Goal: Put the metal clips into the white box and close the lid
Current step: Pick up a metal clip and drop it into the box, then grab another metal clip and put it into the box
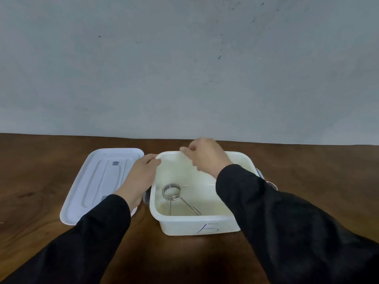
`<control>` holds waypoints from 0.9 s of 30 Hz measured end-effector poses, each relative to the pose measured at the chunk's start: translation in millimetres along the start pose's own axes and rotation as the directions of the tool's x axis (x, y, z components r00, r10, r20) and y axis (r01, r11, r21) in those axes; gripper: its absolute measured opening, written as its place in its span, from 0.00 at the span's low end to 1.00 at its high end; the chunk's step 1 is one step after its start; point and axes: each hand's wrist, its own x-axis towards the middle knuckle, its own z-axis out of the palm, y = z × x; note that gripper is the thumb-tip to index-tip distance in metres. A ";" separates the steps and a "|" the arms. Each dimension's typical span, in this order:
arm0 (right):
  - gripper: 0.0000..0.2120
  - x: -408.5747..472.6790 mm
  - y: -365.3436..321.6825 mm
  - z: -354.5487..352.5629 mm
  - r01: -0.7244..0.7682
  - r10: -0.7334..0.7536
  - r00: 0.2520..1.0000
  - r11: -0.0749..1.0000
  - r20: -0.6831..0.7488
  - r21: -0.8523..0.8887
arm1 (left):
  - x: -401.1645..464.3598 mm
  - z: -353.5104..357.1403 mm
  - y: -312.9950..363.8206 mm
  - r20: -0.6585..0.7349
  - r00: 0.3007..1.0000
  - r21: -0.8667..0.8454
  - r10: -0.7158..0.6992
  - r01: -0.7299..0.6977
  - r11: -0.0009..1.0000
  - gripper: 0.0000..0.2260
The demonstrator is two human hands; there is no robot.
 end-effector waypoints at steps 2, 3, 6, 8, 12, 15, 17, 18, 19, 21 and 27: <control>0.24 1.5 30.3 -42.0 -0.026 0.045 0.971 0.996 -0.235 0.081 | -1.6 0.7 -0.5 -0.013 1.000 -0.001 -0.002 0.002 1.000 0.12; 0.23 2.1 50.6 -59.8 -0.063 0.095 0.947 0.992 -0.306 0.114 | -1.7 0.9 -1.4 -0.015 1.000 -0.003 -0.003 0.003 1.000 0.12; 0.20 -3.8 119.9 -93.1 -0.277 0.298 0.913 0.954 -0.278 0.112 | -0.7 0.8 -3.9 -0.016 1.000 0.032 -0.003 0.003 0.999 0.13; 0.18 -16.7 159.6 -95.2 -0.407 0.403 0.912 0.913 -0.072 -0.039 | -0.1 1.3 -3.1 -0.025 1.000 0.045 -0.012 0.013 0.999 0.13; 0.16 -48.1 208.2 -78.7 -0.447 0.505 0.847 0.846 0.166 -0.291 | -1.3 4.0 -0.6 -0.046 0.999 0.034 -0.017 0.018 0.999 0.12; 0.17 -54.5 214.2 -62.8 -0.442 0.534 0.815 0.824 0.224 -0.354 | -1.0 4.6 0.7 -0.044 0.999 0.007 -0.015 0.015 1.000 0.12; 0.18 -51.4 216.3 -49.0 -0.449 0.552 0.802 0.809 0.230 -0.378 | -1.3 4.4 2.7 -0.039 0.999 0.011 -0.007 0.008 1.000 0.11; 0.17 -49.3 216.9 -42.8 -0.463 0.563 0.798 0.802 0.218 -0.377 | -1.0 4.4 3.0 -0.035 0.999 0.015 -0.005 0.006 1.000 0.11; 0.17 -47.1 218.3 -36.5 -0.481 0.576 0.793 0.792 0.198 -0.375 | -1.0 4.5 3.3 -0.031 1.000 0.016 -0.001 0.001 1.000 0.11; 0.13 -44.1 218.5 -26.6 -0.518 0.603 0.785 0.763 0.138 -0.387 | -1.1 4.5 3.9 -0.028 1.000 0.023 0.004 -0.004 1.000 0.10; 0.07 -37.7 212.3 -20.2 -0.529 0.579 0.813 0.775 0.054 -0.344 | -0.2 4.0 4.8 -0.026 1.000 0.010 -0.002 0.002 1.000 0.10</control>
